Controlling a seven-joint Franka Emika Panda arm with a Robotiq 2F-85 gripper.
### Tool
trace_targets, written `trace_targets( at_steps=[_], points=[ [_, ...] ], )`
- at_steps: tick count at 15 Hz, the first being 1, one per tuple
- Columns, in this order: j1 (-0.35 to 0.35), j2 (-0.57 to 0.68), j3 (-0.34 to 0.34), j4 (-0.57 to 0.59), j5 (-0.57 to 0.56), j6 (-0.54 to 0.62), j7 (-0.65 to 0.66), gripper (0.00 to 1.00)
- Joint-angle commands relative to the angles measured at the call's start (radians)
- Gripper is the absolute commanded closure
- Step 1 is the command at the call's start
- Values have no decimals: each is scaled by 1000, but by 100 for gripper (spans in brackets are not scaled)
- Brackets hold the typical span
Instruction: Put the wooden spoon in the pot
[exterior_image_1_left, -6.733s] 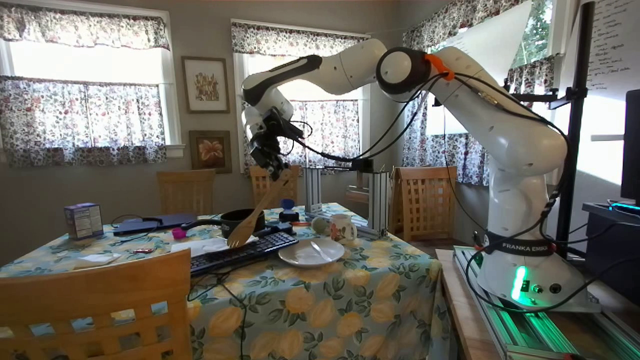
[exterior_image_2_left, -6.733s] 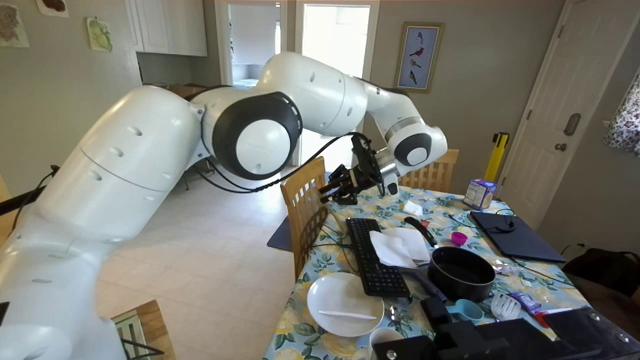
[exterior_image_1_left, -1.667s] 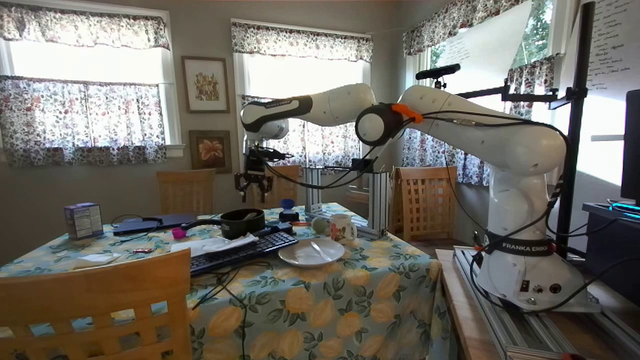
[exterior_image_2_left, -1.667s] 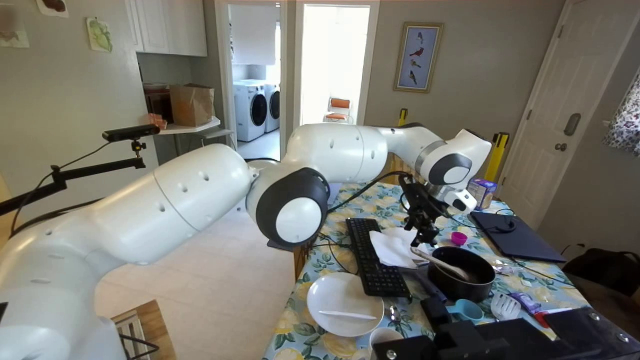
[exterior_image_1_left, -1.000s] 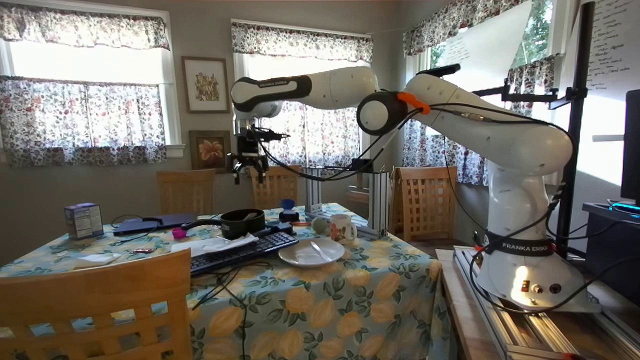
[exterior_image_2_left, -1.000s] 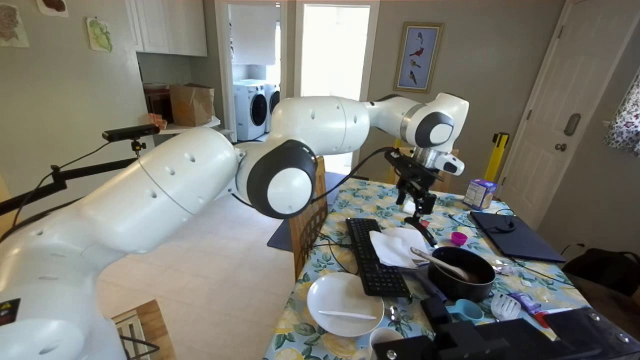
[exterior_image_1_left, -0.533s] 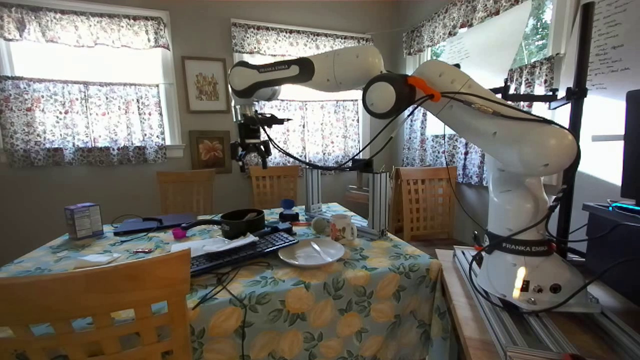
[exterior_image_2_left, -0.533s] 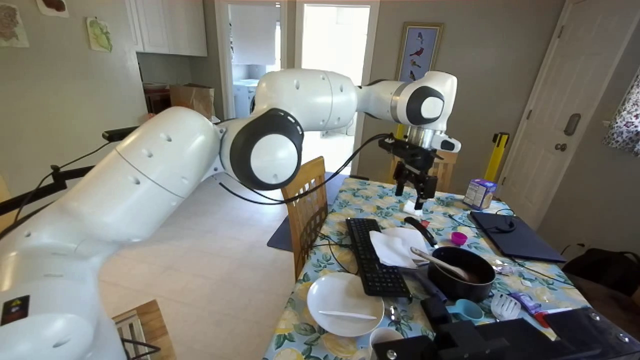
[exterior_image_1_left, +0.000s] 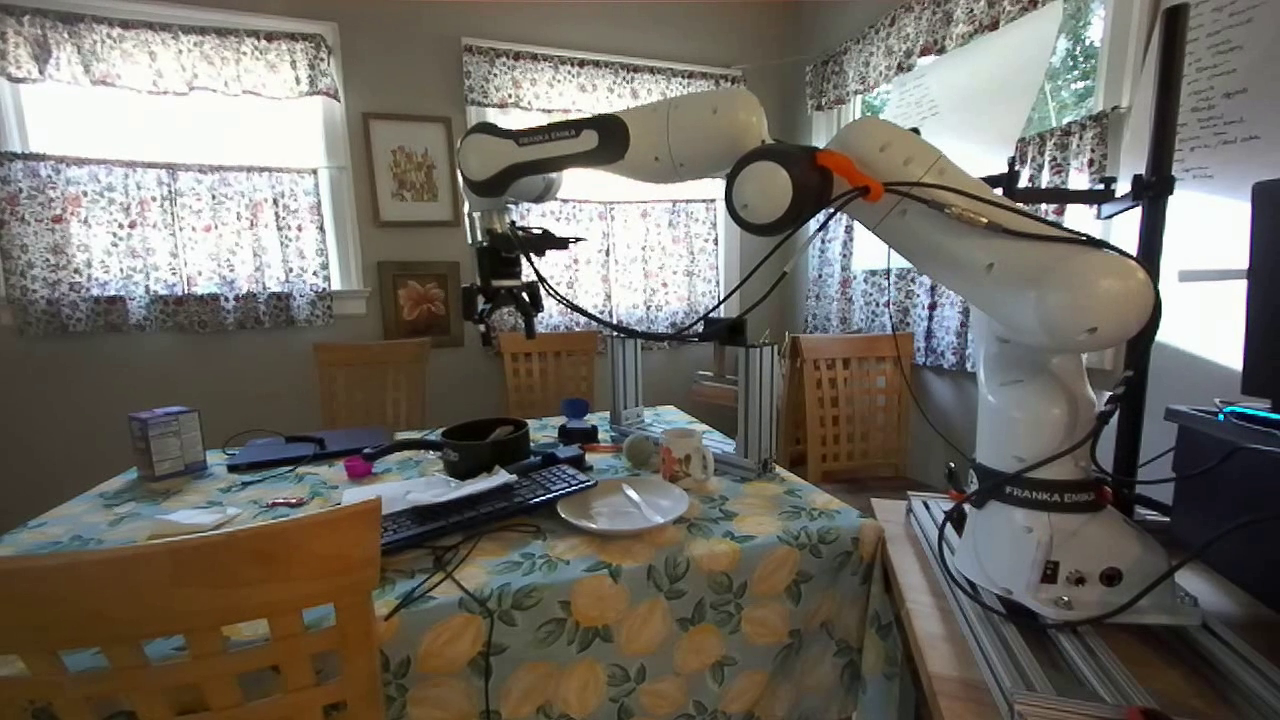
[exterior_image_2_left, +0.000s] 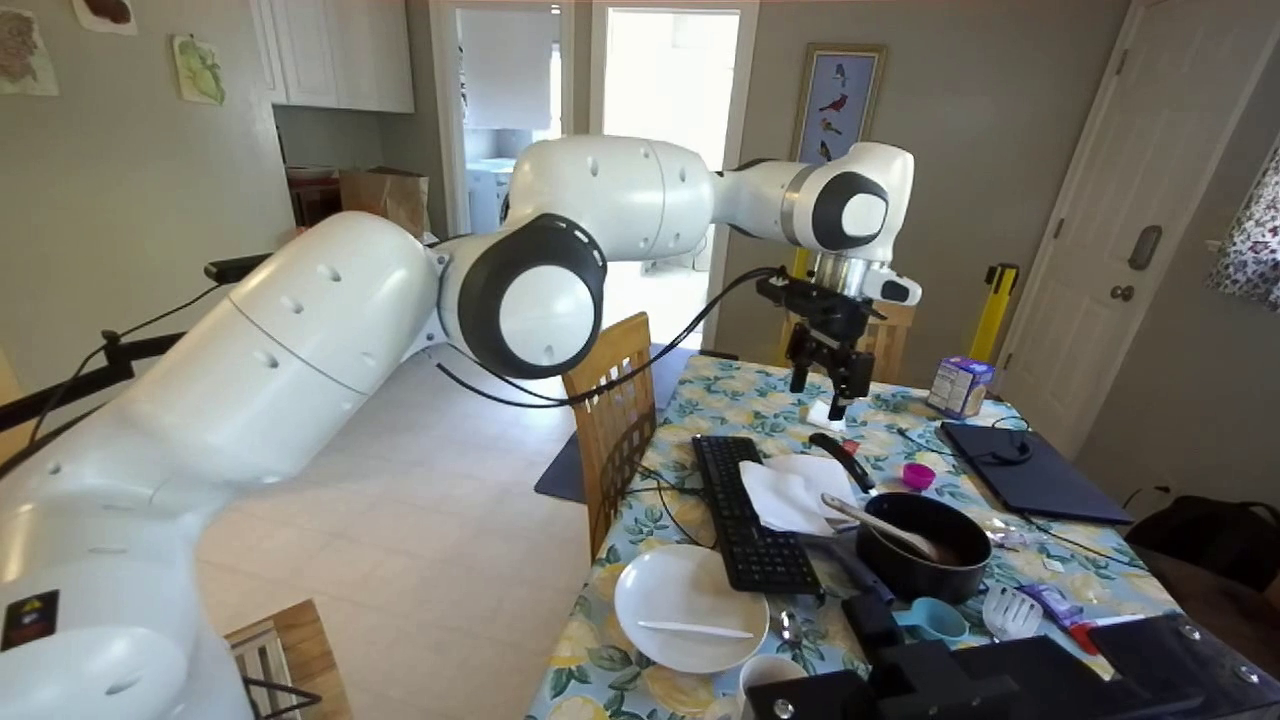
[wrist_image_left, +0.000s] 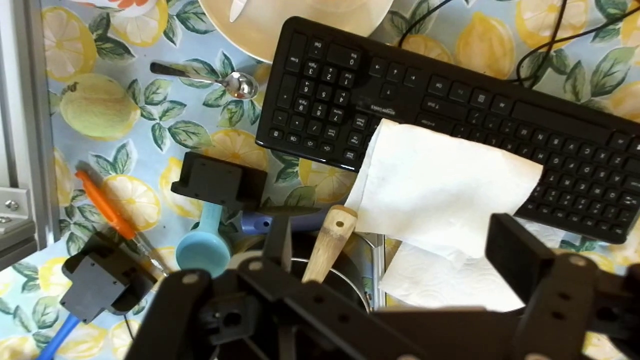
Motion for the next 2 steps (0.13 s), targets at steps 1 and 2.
trace_targets(
  at_steps=[1,2],
  points=[
    [0,0,0,0,0,0,0,0],
    [0,0,0,0,0,0,0,0]
  ],
)
